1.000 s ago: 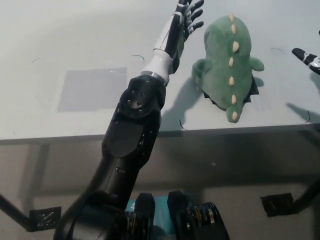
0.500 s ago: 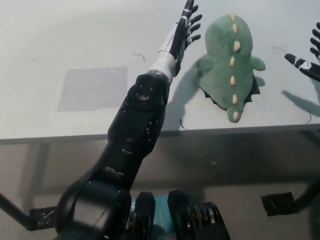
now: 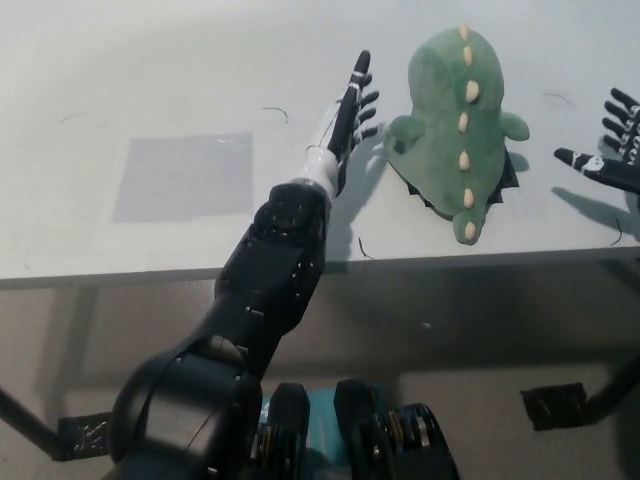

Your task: Use both hands to pick up a dinasour on the right side and move it to the left side

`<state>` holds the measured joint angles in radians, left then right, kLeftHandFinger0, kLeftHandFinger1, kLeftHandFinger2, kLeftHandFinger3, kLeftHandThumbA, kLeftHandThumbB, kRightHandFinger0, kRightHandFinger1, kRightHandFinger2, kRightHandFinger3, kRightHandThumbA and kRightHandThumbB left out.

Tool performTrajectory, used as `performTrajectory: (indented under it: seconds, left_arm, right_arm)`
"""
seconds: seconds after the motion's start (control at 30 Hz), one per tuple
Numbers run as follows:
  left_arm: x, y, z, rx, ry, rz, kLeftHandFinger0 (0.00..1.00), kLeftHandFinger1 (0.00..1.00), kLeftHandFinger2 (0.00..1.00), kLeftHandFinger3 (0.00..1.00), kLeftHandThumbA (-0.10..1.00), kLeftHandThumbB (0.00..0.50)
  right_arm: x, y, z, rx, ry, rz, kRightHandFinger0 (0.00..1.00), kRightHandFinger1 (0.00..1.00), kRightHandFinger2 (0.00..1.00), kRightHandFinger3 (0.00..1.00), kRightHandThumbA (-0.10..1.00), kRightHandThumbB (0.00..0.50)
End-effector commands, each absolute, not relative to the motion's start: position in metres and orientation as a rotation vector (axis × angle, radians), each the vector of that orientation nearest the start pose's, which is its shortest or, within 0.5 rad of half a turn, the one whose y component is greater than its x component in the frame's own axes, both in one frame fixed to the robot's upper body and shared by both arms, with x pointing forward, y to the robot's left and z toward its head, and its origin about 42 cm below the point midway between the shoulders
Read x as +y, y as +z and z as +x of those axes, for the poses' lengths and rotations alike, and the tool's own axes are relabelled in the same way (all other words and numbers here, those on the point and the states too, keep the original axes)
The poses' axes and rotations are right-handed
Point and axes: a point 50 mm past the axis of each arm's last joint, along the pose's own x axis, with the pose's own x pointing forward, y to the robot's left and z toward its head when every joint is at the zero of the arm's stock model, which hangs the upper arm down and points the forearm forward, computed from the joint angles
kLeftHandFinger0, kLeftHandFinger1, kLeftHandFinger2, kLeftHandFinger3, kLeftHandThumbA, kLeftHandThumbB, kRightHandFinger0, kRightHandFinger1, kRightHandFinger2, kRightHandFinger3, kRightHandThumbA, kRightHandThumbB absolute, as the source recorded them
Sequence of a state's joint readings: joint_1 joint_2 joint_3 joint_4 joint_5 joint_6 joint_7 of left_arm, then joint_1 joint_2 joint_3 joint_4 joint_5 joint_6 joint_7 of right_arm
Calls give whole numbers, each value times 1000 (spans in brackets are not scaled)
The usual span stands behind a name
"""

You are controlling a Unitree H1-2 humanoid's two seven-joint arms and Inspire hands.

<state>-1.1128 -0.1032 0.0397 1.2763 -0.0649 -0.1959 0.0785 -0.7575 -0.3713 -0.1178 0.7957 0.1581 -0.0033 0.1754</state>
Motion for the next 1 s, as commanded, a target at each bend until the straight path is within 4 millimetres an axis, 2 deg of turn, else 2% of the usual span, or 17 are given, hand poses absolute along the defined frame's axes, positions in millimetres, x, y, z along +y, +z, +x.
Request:
performTrajectory:
  seconds: [0.0, 0.1, 0.13, 0.23, 0.27, 0.6, 0.63, 0.7, 0.8, 0.93, 0.97]
  left_arm:
    - [44, 251, 549, -33, -193, 2, 1000, 1000, 1000, 1000, 1000, 324]
    - [43, 241, 546, -12, -190, -1, 1000, 1000, 1000, 1000, 1000, 292]
    - [43, 237, 545, -2, -188, 0, 1000, 1000, 1000, 1000, 1000, 296]
    - [43, 233, 544, 11, -185, -1, 1000, 1000, 1000, 1000, 1000, 282]
    - [44, 230, 543, 17, -184, 6, 1000, 1000, 1000, 1000, 1000, 294]
    - [47, 224, 541, 34, -181, 8, 1000, 1000, 1000, 1000, 1000, 289]
    - [46, 221, 540, 43, -186, -4, 1000, 1000, 1000, 1000, 1000, 296]
    - [44, 217, 538, 62, -188, -19, 1000, 1000, 1000, 1000, 1000, 302]
    - [43, 214, 537, 82, -191, -38, 1000, 1000, 1000, 1000, 1000, 291]
    - [44, 210, 536, 100, -201, -38, 1000, 1000, 1000, 1000, 1000, 314]
    - [43, 208, 535, 101, -206, -42, 1000, 1000, 1000, 1000, 1000, 312]
  right_arm:
    - [-334, 246, 527, -82, 45, -125, 1000, 1000, 1000, 1000, 1000, 64]
    - [-328, 233, 529, -39, 42, -130, 1000, 1000, 1000, 1000, 1000, 86]
    - [-327, 225, 529, -20, 35, -126, 1000, 1000, 1000, 1000, 1000, 112]
    - [-325, 217, 528, 9, 27, -114, 1000, 1000, 1000, 1000, 1000, 130]
    - [-325, 212, 527, 16, 36, -109, 1000, 1000, 1000, 1000, 1000, 127]
    - [-322, 202, 526, 27, 49, -79, 1000, 1000, 1000, 1000, 1000, 147]
    - [-320, 201, 526, 32, 46, -84, 1000, 1000, 1000, 1000, 1000, 193]
    - [-318, 196, 527, 40, 39, -81, 1000, 1000, 1000, 1000, 1000, 250]
    - [-314, 194, 527, 41, 36, -80, 1000, 1000, 1000, 1000, 1000, 244]
    - [-310, 190, 526, 37, 47, -48, 1000, 1000, 1000, 1000, 1000, 238]
    - [-308, 189, 526, 36, 47, -45, 1000, 1000, 1000, 1000, 1000, 255]
